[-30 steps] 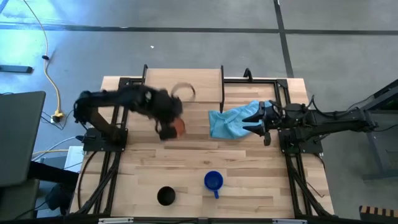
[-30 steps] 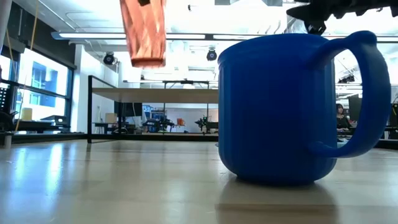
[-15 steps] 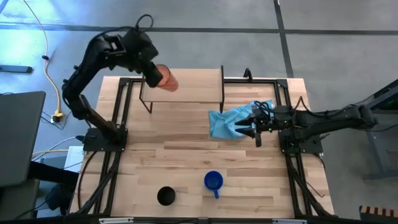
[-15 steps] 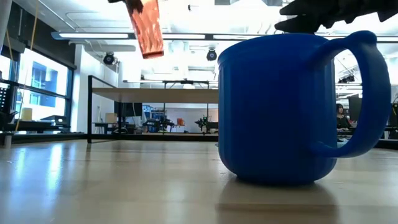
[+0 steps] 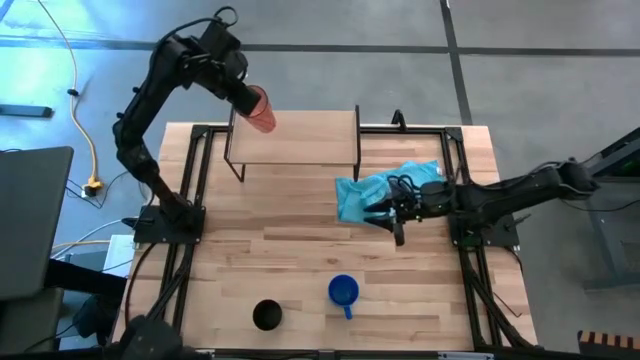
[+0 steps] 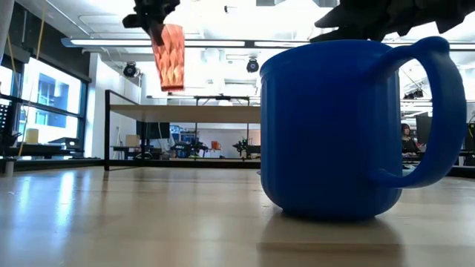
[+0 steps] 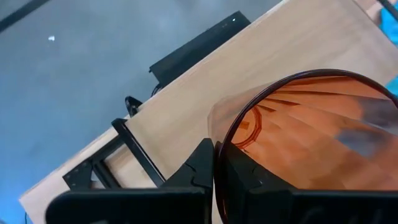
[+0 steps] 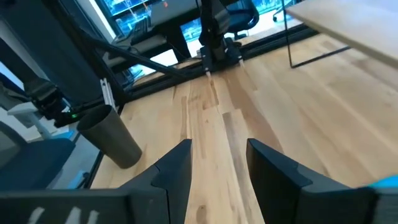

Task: Stack small to large cups/mugs on shelf
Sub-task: Put the orange cup on the shelf

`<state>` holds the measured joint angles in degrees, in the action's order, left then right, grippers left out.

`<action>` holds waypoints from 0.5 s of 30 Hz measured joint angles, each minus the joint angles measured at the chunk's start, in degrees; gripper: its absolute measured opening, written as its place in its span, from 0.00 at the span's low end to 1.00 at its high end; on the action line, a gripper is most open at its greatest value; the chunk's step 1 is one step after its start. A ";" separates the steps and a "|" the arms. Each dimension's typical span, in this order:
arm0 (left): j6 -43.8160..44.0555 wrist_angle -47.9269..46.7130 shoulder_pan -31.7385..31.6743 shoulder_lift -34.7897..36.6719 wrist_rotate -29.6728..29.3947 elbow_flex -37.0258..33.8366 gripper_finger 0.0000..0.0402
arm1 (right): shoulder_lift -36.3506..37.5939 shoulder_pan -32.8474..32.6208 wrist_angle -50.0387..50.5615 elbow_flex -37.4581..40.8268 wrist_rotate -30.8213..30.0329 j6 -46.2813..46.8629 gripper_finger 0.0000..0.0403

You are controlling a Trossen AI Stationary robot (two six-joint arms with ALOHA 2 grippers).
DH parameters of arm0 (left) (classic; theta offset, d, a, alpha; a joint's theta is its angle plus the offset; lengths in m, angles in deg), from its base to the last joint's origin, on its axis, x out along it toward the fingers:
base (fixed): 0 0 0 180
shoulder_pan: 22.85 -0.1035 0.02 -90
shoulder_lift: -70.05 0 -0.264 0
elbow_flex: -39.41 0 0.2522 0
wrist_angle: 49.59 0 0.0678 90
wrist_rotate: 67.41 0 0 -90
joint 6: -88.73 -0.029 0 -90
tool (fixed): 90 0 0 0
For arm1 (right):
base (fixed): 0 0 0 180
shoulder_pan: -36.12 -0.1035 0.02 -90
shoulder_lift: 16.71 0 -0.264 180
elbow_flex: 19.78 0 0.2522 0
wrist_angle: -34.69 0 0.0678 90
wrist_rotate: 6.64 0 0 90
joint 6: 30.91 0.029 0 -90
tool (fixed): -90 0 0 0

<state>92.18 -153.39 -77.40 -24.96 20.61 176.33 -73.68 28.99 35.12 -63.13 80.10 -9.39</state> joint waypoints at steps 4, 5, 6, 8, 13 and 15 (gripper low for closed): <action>0.24 0.02 -0.19 -1.17 -0.85 0.00 0.00 | -1.95 -0.83 -1.54 0.00 -0.01 0.56 0.36; 0.26 0.02 -0.19 -1.32 -1.40 0.00 0.00 | -2.28 -0.97 -2.06 0.00 -0.01 0.56 0.36; 0.26 0.02 -0.19 -1.51 -1.70 0.00 0.00 | -2.40 -1.10 -2.29 0.00 -0.01 0.56 0.36; 0.27 0.02 -0.21 -1.74 -1.89 0.00 0.00 | -2.43 -1.30 -2.41 0.00 -0.01 0.58 0.36; 0.45 0.02 -0.21 -1.72 -2.00 0.00 0.00 | -2.43 -1.30 -2.69 0.00 -0.01 0.68 0.36; 0.84 0.02 -0.21 -1.72 -1.90 0.00 0.00 | -2.43 -1.30 -2.79 0.00 -0.03 0.67 0.36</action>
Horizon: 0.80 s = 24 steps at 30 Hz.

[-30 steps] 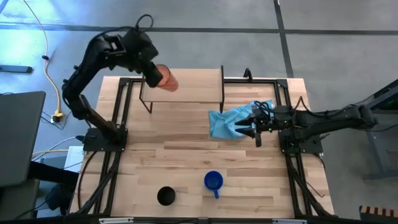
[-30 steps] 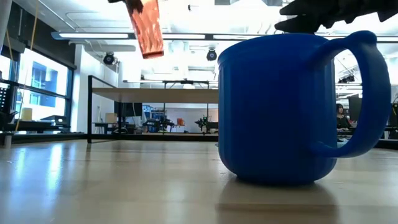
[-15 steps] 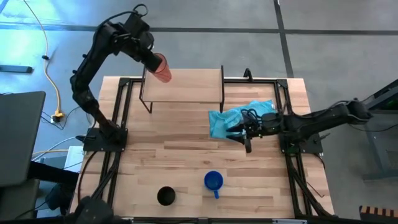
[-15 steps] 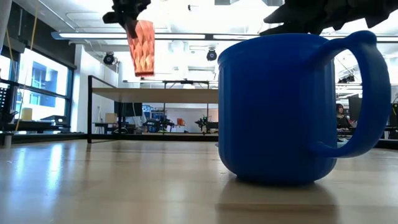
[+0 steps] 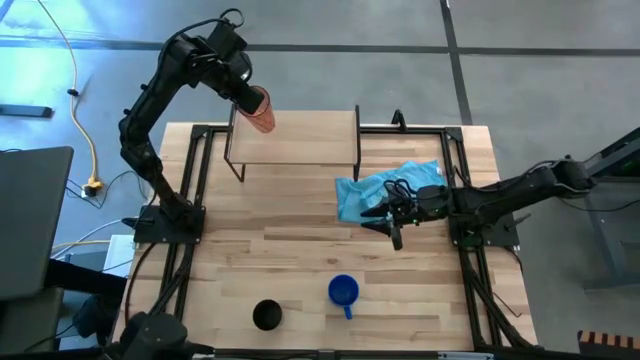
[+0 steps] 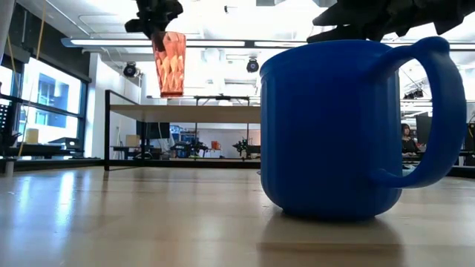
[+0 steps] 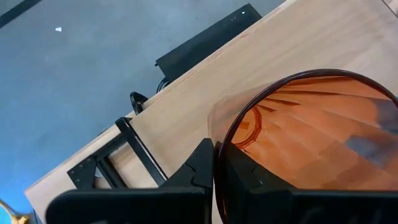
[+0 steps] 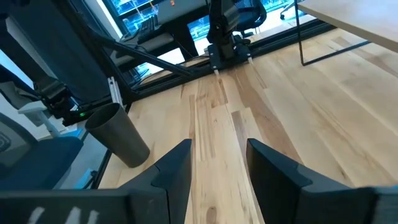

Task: Stack small to large cups/mugs on shelf
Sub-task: Put the orange cup on the shelf

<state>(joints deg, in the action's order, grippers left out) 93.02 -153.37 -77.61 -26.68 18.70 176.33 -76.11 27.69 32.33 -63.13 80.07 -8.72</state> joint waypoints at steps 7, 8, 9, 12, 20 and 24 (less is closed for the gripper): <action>0.02 0.09 -0.02 0.56 0.92 -2.82 0.00 | 0.00 0.00 -0.17 0.00 0.02 -0.09 0.36; -0.01 0.02 -0.01 0.96 0.93 -3.80 0.00 | 0.00 0.00 -0.17 0.00 0.02 -0.09 0.36; -0.01 -0.01 0.00 1.42 0.90 -4.63 0.00 | 0.00 0.00 -0.17 0.00 0.02 -0.09 0.36; -0.03 -0.02 -0.03 2.77 0.37 -7.17 0.00 | 0.00 0.00 -0.14 0.00 0.02 -0.12 0.36; -0.01 -0.04 -0.02 5.66 -1.19 -11.39 0.00 | 0.00 0.00 -0.44 0.00 0.02 -1.72 0.36; 0.01 0.02 -0.04 5.82 -1.45 -11.41 0.00 | 0.00 0.00 -0.78 0.00 0.02 -1.73 0.36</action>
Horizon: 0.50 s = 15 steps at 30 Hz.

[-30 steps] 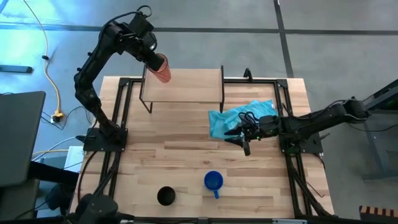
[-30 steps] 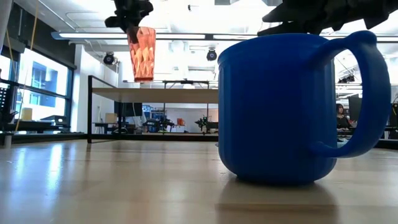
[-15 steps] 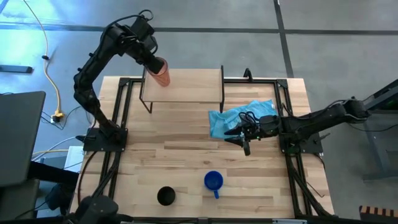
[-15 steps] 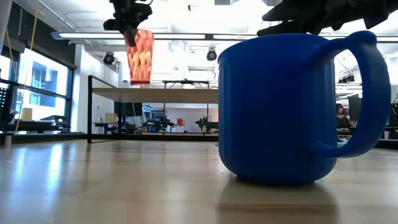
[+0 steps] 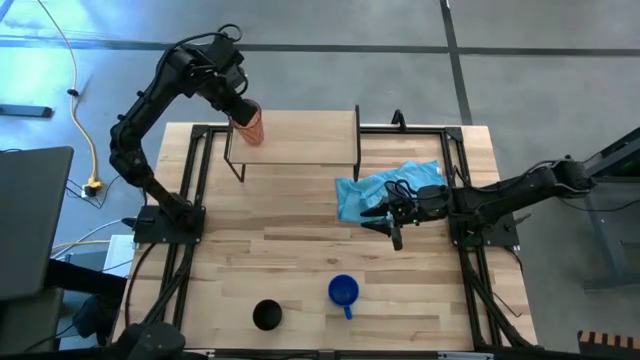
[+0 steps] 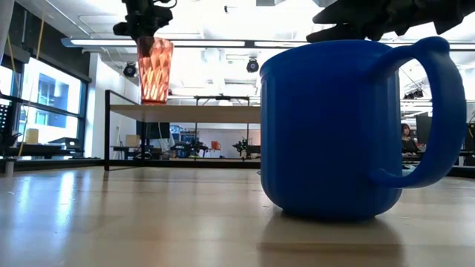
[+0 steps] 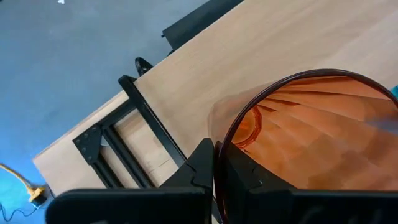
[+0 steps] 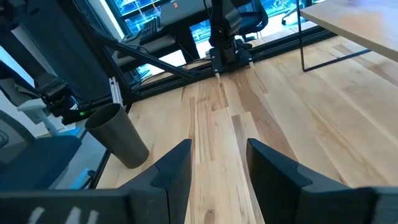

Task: Stack small to large cups/mugs on shelf
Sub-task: Put the orange cup on the shelf

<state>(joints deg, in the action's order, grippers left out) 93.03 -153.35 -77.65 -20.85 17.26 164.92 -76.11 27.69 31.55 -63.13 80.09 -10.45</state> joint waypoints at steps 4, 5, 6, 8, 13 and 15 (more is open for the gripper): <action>-0.49 0.00 0.00 0.01 0.11 0.00 0.00 | 0.00 0.00 -0.09 0.00 0.21 0.26 0.36; -0.83 -0.01 0.01 0.01 0.14 0.00 0.00 | 0.00 0.00 -0.09 0.00 0.26 0.46 0.36; -0.92 -0.01 0.02 0.01 0.13 0.00 0.00 | 0.00 0.00 -0.09 0.00 0.27 0.53 0.36; -1.05 -0.02 0.00 0.01 -0.08 0.00 0.00 | 0.00 -0.28 -0.10 0.00 0.28 0.53 0.36; -1.54 -0.02 0.00 0.01 -0.21 0.00 0.00 | 0.00 -1.15 -0.12 -0.02 0.31 0.51 0.36; -1.55 0.00 0.02 0.01 -0.21 0.00 0.00 | 0.00 -1.39 -0.12 -0.01 0.29 0.51 0.36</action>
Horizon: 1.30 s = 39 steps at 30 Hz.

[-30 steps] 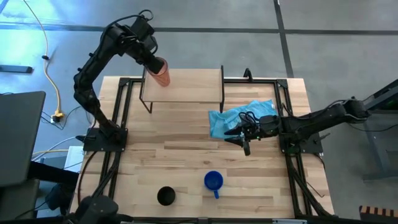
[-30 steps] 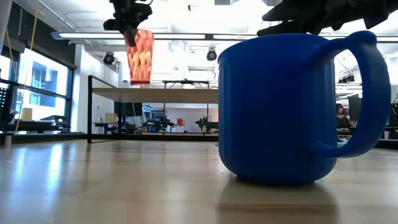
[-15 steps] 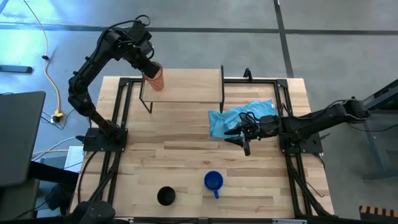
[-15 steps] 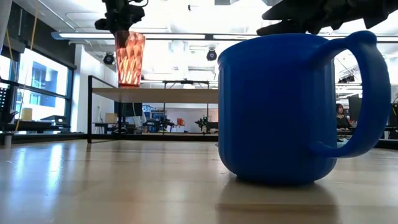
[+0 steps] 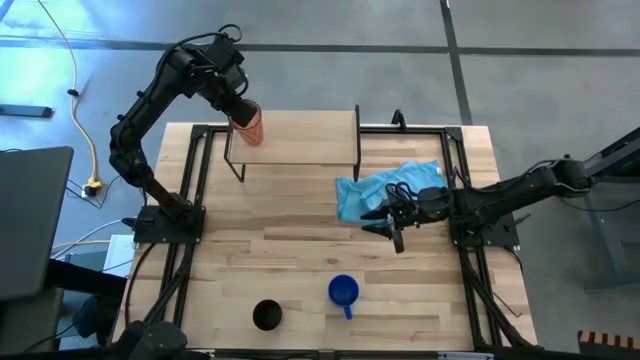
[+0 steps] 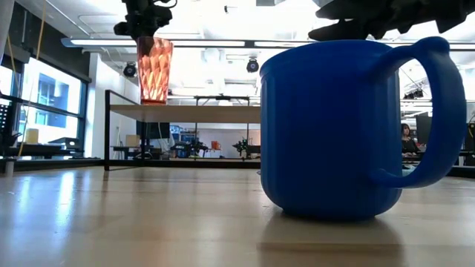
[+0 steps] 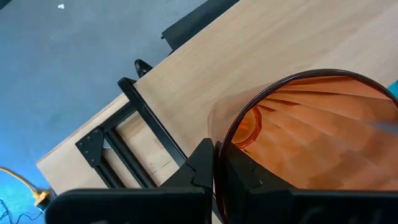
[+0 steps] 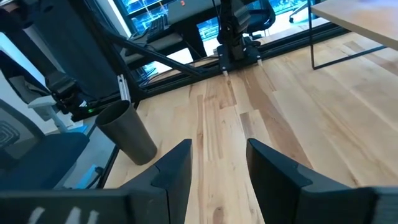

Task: Stack small to large cups/mugs on shelf
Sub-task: Put the orange cup on the shelf

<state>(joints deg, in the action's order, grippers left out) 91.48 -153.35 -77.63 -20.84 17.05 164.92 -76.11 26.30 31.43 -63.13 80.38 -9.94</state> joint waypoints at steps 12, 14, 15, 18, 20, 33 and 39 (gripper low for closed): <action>-0.15 0.26 -3.18 -0.56 1.29 -0.13 0.00 | 0.00 -1.25 -0.42 -0.02 -0.96 1.09 0.36; -0.09 1.13 -3.43 -0.50 2.67 -0.13 0.00 | 0.02 -1.54 -0.45 -0.02 -1.60 1.09 0.36; 0.04 1.90 -3.39 -0.48 3.44 -0.13 0.00 | 0.02 -1.63 -0.44 -0.02 -1.85 1.09 0.36; 0.07 3.33 -3.32 -0.52 3.69 -0.13 0.00 | 0.02 -1.73 -0.44 -0.02 -2.09 1.09 0.36; 0.07 3.21 -3.32 -0.85 3.79 -0.11 0.00 | 0.02 -1.73 -0.46 -0.02 -2.61 1.09 0.36; -0.86 2.91 -3.34 -3.41 3.67 -0.07 0.00 | 0.02 -1.73 -0.42 -0.02 -2.76 1.03 0.36; -1.44 2.50 -3.34 -3.51 3.60 -0.07 0.06 | 0.02 -1.73 -0.39 -0.02 -2.74 0.28 0.36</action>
<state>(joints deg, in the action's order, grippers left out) 90.03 -150.85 -80.97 -24.36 20.65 164.85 -76.08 24.57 31.04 -63.15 77.64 -9.66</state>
